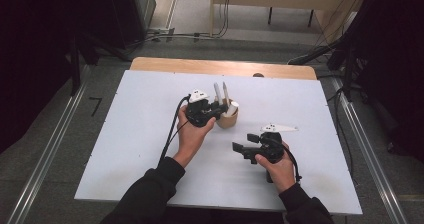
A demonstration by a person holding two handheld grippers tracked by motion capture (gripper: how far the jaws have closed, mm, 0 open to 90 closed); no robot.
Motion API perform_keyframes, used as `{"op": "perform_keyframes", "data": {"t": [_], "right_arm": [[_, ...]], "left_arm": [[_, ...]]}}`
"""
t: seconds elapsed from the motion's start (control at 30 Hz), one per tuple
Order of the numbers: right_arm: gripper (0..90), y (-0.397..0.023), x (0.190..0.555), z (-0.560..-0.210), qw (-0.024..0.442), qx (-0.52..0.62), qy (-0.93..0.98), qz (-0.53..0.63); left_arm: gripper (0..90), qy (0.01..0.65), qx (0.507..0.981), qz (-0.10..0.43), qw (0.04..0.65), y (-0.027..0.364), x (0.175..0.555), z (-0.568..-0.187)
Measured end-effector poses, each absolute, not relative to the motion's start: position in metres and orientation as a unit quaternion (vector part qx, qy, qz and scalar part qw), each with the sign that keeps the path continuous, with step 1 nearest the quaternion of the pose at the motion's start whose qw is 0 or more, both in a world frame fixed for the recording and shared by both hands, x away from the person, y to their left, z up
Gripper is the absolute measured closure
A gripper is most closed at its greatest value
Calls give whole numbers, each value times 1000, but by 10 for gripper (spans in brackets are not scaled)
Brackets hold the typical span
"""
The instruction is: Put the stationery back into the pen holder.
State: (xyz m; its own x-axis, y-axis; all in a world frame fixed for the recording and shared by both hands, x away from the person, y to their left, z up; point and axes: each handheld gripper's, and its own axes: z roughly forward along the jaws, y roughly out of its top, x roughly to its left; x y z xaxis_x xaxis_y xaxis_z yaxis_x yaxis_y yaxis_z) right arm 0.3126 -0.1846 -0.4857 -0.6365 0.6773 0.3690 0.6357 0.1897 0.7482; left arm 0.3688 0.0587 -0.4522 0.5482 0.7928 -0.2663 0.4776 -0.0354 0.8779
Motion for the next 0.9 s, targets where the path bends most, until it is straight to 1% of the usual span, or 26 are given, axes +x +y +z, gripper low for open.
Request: {"op": "perform_keyframes", "data": {"t": [0.2,0.6,0.8,0.9], "right_arm": [[169,-185,313,-486,22,425,771,473],[169,-185,313,-486,22,426,770,473],[169,-185,313,-486,25,427,771,472],[169,-185,313,-486,25,427,771,472]], "left_arm": [[559,459,705,164,516,60,365,-451],[483,472,701,166,508,70,364,-456],[410,483,699,154,505,72,361,-456],[373,479,708,148,497,72,359,-455]]}}
